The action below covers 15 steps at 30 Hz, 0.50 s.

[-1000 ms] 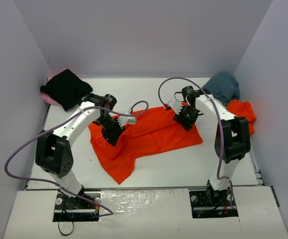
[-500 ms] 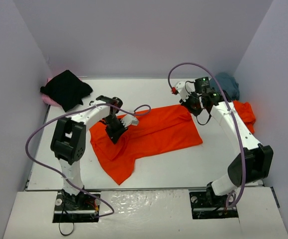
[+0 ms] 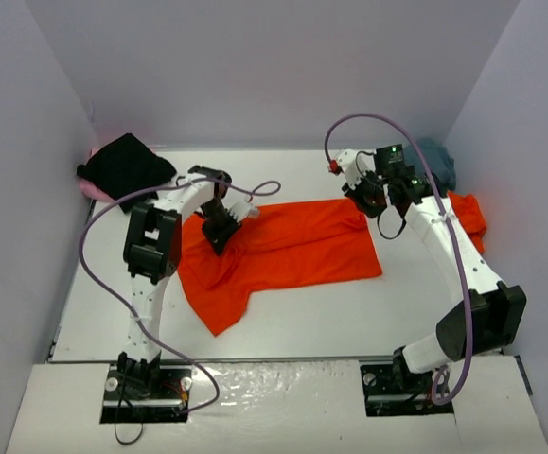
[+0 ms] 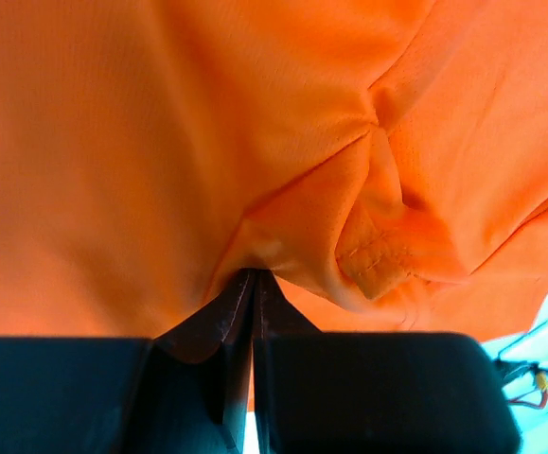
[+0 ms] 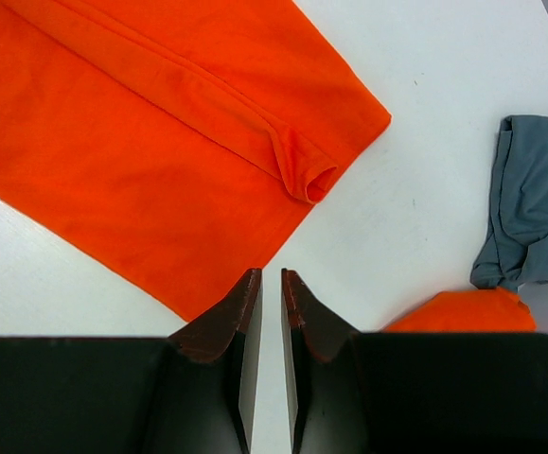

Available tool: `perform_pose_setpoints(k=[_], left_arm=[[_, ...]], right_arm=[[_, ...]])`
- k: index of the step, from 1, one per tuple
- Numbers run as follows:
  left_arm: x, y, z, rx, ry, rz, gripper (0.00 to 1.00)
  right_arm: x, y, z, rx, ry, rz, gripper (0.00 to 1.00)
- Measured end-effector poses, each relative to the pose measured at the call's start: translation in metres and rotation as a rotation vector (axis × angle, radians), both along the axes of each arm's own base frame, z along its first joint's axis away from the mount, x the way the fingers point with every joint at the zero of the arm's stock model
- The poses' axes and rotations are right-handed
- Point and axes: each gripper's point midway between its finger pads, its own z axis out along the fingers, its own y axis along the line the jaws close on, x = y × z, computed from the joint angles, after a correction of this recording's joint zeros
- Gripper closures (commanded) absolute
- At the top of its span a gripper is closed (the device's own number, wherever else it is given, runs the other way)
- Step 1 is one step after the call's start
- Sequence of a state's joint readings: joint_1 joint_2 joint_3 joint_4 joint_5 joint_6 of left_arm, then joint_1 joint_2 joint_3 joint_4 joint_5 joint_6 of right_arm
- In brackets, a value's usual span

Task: Fold and stack the t-shirts
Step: Fold the tshirt

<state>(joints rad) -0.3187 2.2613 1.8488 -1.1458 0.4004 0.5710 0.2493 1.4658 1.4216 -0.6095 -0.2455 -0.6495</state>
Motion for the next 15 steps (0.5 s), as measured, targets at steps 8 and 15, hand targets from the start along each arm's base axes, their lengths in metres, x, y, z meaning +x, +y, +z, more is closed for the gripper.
perform_pose_setpoints(k=[8, 15], left_arm=[[0.060, 0.008, 0.000, 0.075, -0.096, 0.114, 1.00], [0.103, 0.008, 0.001, 0.110, -0.190, 0.145, 1.00]], right_arm=[[0.000, 0.010, 0.004, 0.024, -0.009, 0.006, 0.84], [0.003, 0.028, -0.006, 0.028, 0.007, 0.034, 0.84]])
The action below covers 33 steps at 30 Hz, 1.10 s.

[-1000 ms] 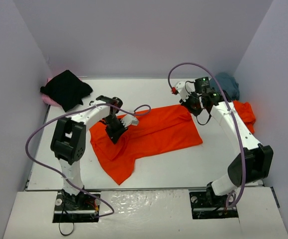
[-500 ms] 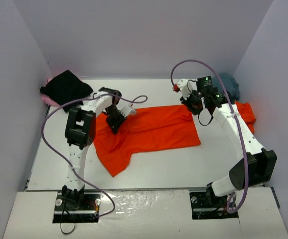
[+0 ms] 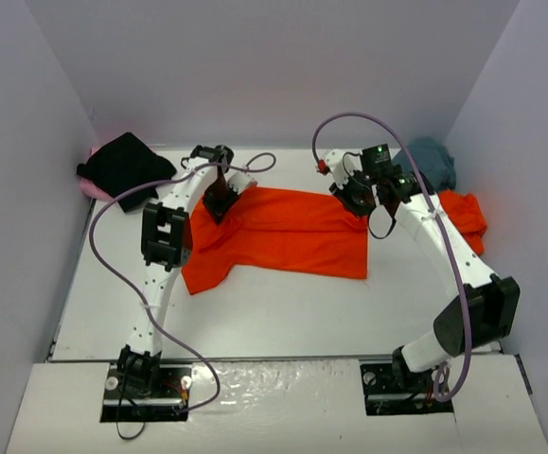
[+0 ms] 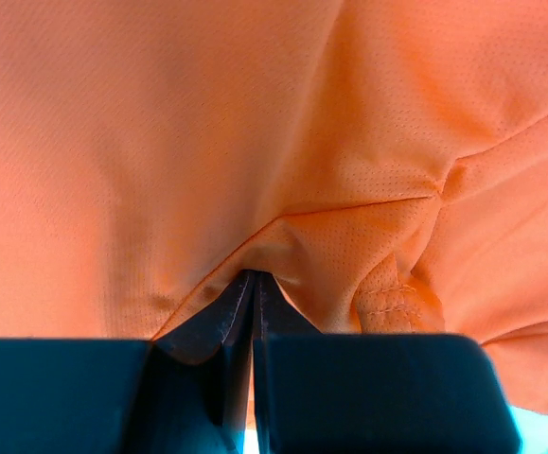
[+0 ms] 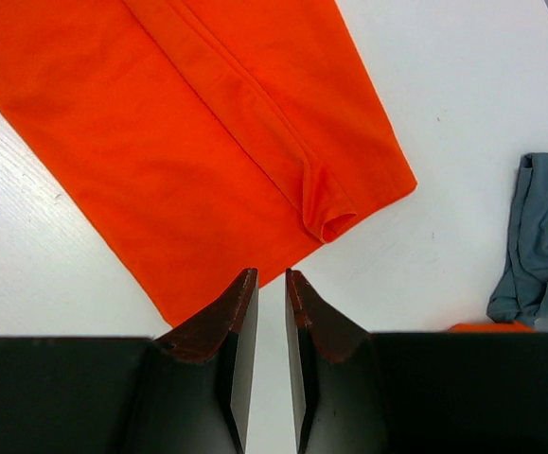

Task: Fold and stack the t-shirts
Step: Fold the tshirt

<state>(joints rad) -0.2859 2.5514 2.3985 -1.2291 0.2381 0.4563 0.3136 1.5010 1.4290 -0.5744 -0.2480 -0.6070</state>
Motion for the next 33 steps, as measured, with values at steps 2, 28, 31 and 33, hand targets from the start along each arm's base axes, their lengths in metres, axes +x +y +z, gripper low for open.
perform_pose_setpoints(k=[2, 28, 31, 33], left_arm=[[0.009, 0.000, 0.000, 0.008, -0.019, 0.003, 1.00], [-0.121, 0.039, 0.085, -0.065, -0.091, -0.252, 0.66], [-0.135, 0.048, 0.084, -0.060, -0.072, -0.264, 0.66], [-0.143, 0.052, 0.078, -0.057, -0.052, -0.272, 0.66]], right_arm=[[0.004, 0.003, -0.007, -0.004, 0.015, 0.003, 0.85], [-0.039, -0.025, -0.071, -0.240, 0.148, 0.023, 0.61], [-0.042, -0.026, -0.081, -0.244, 0.180, 0.013, 0.62], [-0.042, -0.025, -0.085, -0.241, 0.195, 0.002, 0.62]])
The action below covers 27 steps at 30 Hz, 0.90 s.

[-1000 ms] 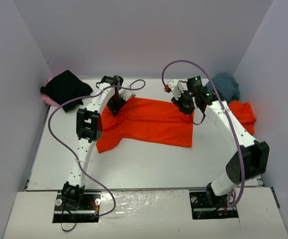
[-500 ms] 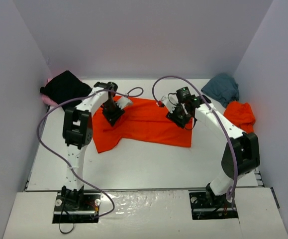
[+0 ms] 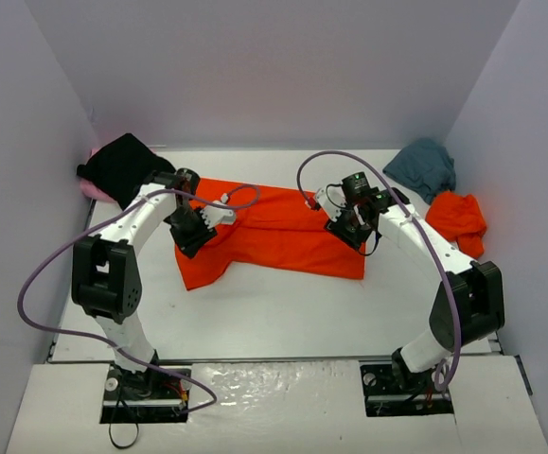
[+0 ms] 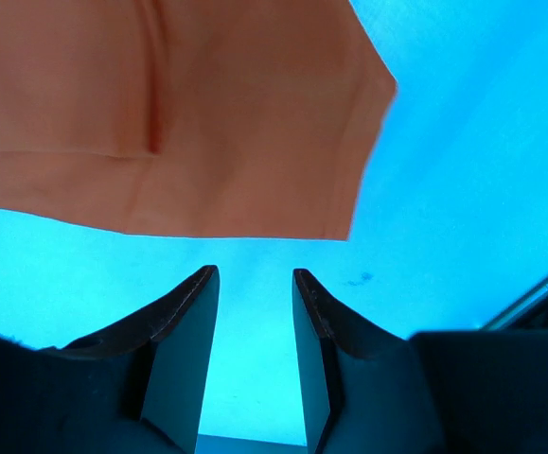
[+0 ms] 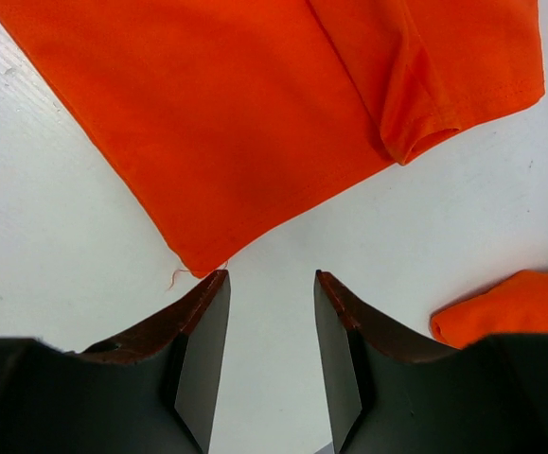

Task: Fold and stack the t-shirts
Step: Fold the tshirt

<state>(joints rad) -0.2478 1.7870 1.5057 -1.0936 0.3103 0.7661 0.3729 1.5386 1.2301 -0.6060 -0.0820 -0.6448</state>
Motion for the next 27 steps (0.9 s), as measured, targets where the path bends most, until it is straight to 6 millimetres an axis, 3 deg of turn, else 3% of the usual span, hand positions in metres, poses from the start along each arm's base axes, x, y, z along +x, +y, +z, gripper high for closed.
perform_pose_setpoints(k=[7, 15, 20, 27], left_arm=[[-0.057, 0.014, -0.036, 0.037, 0.141, -0.029, 0.61], [-0.091, 0.015, -0.052, 0.036, 0.130, -0.057, 0.60], [-0.092, 0.013, -0.061, 0.034, 0.107, -0.058, 0.60], [-0.072, 0.010, -0.070, 0.054, 0.010, -0.040, 0.57]], right_arm=[[0.003, 0.003, -0.003, 0.025, -0.006, -0.049, 0.62], [0.013, 0.000, -0.001, 0.048, -0.043, -0.129, 0.61], [0.014, -0.001, 0.000, 0.061, -0.046, -0.153, 0.61], [0.014, 0.000, -0.001, 0.067, -0.045, -0.170, 0.61]])
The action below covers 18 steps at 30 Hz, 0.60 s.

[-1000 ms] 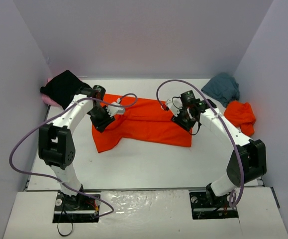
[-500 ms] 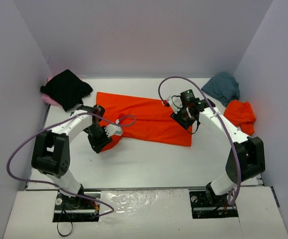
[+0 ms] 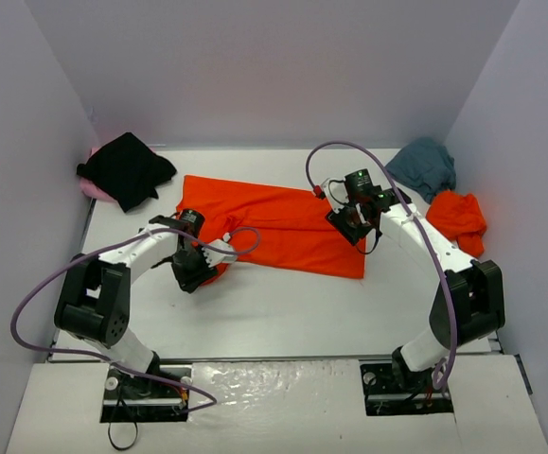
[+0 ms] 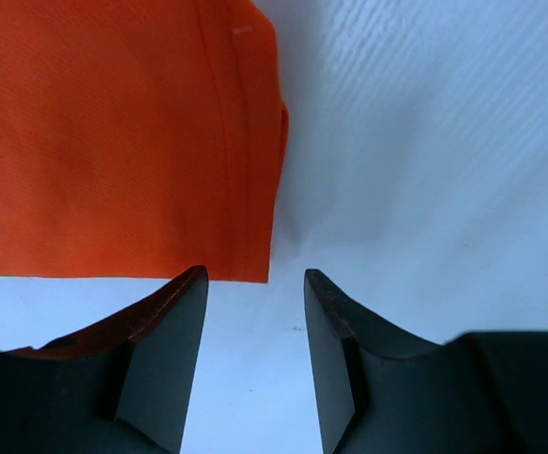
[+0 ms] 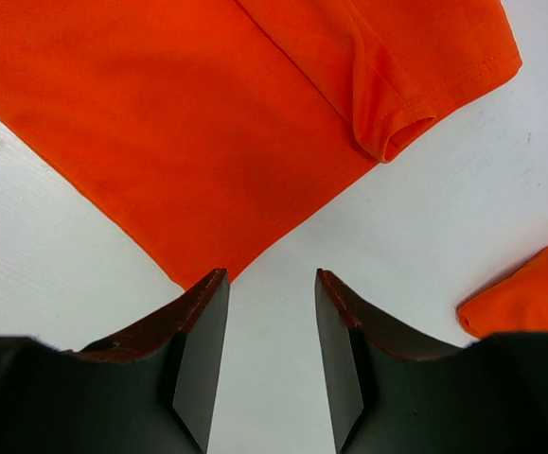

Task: Fold and stack the t-shirts
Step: Fold the tshirt

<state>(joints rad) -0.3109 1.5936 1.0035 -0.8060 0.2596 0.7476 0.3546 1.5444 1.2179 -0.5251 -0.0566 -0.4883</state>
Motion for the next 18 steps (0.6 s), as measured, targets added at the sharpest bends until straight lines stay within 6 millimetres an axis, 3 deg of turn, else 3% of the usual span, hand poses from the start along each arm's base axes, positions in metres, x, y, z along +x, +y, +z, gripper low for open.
perform_pose_setpoints(k=[9, 18], left_arm=[[0.021, -0.012, -0.008, 0.019, -0.102, -0.019, 0.56], [0.024, -0.013, -0.018, 0.047, -0.097, -0.024, 0.56]], right_arm=[[-0.001, -0.001, -0.002, 0.000, 0.004, -0.013, 0.59], [-0.001, -0.001, -0.002, 0.000, 0.002, -0.015, 0.59]])
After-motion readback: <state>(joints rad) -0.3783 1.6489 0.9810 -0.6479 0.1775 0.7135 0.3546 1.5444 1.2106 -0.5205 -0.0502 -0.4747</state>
